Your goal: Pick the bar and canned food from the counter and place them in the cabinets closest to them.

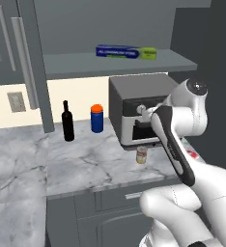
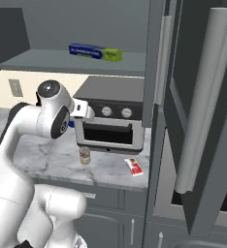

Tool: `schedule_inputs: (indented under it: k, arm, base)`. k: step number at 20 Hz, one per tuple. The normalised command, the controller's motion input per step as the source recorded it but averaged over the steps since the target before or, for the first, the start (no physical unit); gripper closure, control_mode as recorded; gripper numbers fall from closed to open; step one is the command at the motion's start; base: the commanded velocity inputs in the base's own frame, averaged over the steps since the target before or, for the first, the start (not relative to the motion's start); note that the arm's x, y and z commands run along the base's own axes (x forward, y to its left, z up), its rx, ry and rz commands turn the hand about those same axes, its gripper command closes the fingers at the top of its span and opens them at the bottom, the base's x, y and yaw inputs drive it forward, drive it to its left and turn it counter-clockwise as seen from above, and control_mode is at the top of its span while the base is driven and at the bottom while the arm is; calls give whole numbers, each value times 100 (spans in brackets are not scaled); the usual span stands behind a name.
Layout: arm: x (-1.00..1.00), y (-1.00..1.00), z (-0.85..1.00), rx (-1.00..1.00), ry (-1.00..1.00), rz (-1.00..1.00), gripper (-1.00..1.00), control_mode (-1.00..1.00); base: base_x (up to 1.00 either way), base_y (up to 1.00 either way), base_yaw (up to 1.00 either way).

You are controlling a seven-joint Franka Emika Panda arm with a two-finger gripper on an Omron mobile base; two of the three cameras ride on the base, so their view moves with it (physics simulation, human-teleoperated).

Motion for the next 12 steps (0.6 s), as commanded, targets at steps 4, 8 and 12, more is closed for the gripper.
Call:
schedule_inputs:
  k: [4,8,12]
  arm:
    - [0,0,-25,0,-11,0,-100,-100]
    - [0,0,-39,0,-9,0,-100,-100]
    - [0,-2,-43,0,-7,0,-100,-100]
  base:
    - [0,0,0]
    - [0,0,0]
    - [0,0,0]
